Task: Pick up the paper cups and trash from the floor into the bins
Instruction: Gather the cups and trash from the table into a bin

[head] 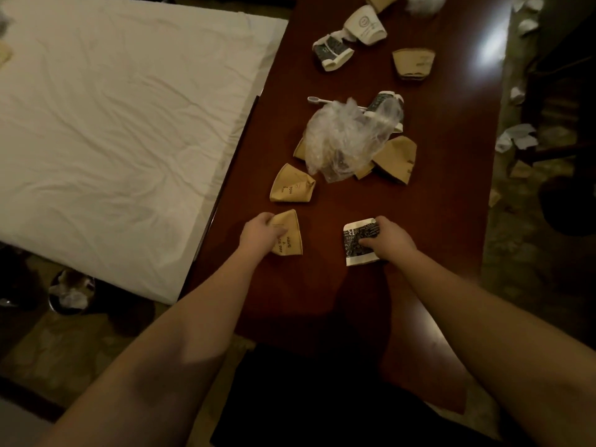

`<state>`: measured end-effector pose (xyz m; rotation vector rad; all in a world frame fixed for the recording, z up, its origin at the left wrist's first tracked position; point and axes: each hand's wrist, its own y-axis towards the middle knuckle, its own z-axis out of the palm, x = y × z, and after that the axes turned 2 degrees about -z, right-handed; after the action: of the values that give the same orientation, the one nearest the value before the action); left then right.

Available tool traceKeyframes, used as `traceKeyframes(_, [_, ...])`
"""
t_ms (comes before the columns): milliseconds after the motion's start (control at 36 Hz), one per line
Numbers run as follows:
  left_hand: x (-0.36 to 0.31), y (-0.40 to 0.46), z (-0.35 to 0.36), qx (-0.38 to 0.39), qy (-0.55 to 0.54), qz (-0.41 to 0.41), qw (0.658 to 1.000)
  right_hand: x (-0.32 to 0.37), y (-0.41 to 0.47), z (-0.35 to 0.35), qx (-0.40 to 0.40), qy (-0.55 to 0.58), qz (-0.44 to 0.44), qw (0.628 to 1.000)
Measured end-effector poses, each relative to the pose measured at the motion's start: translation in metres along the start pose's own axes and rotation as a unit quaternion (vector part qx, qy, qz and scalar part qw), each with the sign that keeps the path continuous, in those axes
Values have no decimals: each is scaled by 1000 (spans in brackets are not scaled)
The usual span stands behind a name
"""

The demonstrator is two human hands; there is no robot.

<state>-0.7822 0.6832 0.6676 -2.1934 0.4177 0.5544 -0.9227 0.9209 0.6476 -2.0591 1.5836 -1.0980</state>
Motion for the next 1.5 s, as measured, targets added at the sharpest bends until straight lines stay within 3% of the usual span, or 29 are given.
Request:
traceKeyframes(111, [-13,4,-10,34,-79,33,996,-7,2,-8,23,23,-1,999])
traceKeyframes(222, [-38,25,-28,57,-77,83,992,-13,-4,-21,54,59,-13,997])
traceKeyframes(472, [-99,84,-40,72,129,135,980,-7,-9,-66,-42,133,-12,990])
traceKeyframes(722, [-101,89,-23,74,244,158,954,11,37,-121,-82,-34,-6,996])
traceKeyframes(917, [-93,76,-18,41,110,113,987,43,78,-153,-66,-41,-17,997])
traceKeyframes(1056, [-85,71,-14,40,129,107,985,48,92,-148,-34,9,4,999])
traceKeyframes(1250, [-79,63,-12,44,165,123,978,44,88,-119,-114,-14,6,993])
traceKeyframes(1500, [-49,28,-5,98,145,89,981,11,61,-85,-89,41,45,994])
